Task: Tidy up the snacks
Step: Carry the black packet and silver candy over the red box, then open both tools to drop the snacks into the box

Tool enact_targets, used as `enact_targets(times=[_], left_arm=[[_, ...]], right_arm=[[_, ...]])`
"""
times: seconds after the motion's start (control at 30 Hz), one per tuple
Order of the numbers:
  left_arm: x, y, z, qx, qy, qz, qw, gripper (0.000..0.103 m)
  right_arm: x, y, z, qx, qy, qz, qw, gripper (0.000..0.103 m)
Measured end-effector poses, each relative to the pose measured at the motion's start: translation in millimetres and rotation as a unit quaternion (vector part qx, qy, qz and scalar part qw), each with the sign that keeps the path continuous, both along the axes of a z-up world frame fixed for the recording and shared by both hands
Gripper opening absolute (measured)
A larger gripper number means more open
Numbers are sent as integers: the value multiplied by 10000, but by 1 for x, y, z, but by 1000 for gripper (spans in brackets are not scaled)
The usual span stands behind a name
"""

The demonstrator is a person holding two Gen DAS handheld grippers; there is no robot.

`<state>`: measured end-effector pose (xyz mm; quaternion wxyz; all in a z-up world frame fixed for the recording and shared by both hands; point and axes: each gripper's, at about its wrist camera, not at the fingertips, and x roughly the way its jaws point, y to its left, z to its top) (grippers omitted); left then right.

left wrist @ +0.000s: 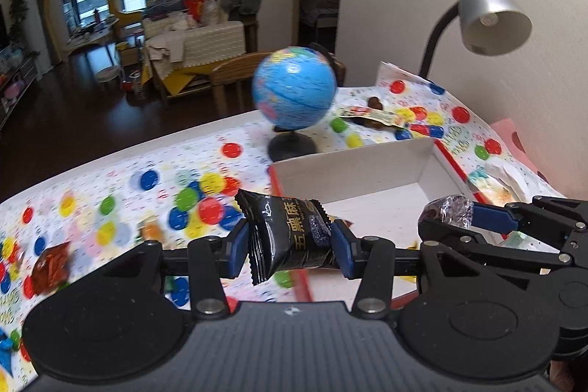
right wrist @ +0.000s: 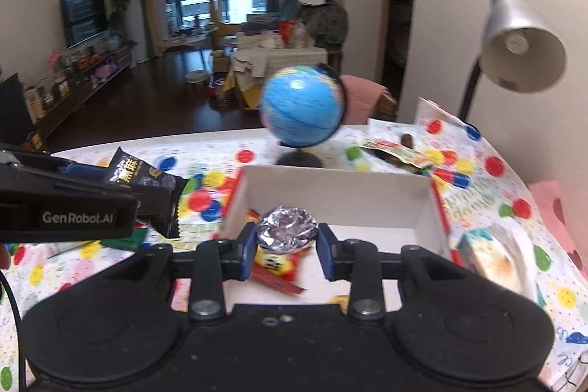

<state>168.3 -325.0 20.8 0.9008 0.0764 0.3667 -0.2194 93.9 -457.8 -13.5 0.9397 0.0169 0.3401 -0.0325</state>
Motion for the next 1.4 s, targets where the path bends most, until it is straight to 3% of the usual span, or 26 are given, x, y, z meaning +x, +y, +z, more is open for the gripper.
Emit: enact_targets(times=[0.53,0.97,1.2,1.4], left_arm=[[43,-80,-57,429,442,-415,9972,47],[71,-97,-111,846,914,-488,9910,48],[71,-98,-124,887,1018,-612,9889,48],[69,-97,-125,806,1046,-666,9890,63]], right_arm=[[31,-75,-51,99,558,-553,9969,33],[54,-88,-96,130,1072,-551,9926,33],[56,-89,-109,122,1228,-540,9909,34],[51,-87,-106,122,1202,-556,9911,42]])
